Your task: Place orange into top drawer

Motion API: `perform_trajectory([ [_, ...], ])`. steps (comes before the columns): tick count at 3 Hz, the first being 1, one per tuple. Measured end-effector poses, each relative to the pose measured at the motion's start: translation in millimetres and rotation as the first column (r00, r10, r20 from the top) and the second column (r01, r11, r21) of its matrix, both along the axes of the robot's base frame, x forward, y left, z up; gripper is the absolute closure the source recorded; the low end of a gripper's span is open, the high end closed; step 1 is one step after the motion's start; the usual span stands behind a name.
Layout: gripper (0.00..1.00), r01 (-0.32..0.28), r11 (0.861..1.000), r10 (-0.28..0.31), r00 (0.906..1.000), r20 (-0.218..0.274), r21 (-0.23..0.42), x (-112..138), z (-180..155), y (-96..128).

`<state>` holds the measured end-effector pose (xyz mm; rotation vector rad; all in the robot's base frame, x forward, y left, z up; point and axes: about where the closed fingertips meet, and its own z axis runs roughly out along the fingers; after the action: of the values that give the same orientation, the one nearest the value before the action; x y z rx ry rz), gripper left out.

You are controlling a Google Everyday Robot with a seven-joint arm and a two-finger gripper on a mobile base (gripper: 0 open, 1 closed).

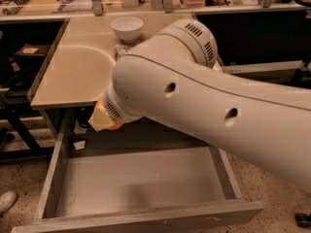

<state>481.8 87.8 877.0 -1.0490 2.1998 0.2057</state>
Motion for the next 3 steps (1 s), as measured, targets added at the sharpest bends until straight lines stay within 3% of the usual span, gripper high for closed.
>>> perform_trajectory([
  [2, 1.00, 0.054, 0.997, -0.047, 0.9918, -0.119, 0.061, -17.6, -61.9, -6.3],
  [3, 1.00, 0.064, 0.994, -0.045, 0.9792, -0.198, 0.087, -23.7, -94.0, -1.1],
])
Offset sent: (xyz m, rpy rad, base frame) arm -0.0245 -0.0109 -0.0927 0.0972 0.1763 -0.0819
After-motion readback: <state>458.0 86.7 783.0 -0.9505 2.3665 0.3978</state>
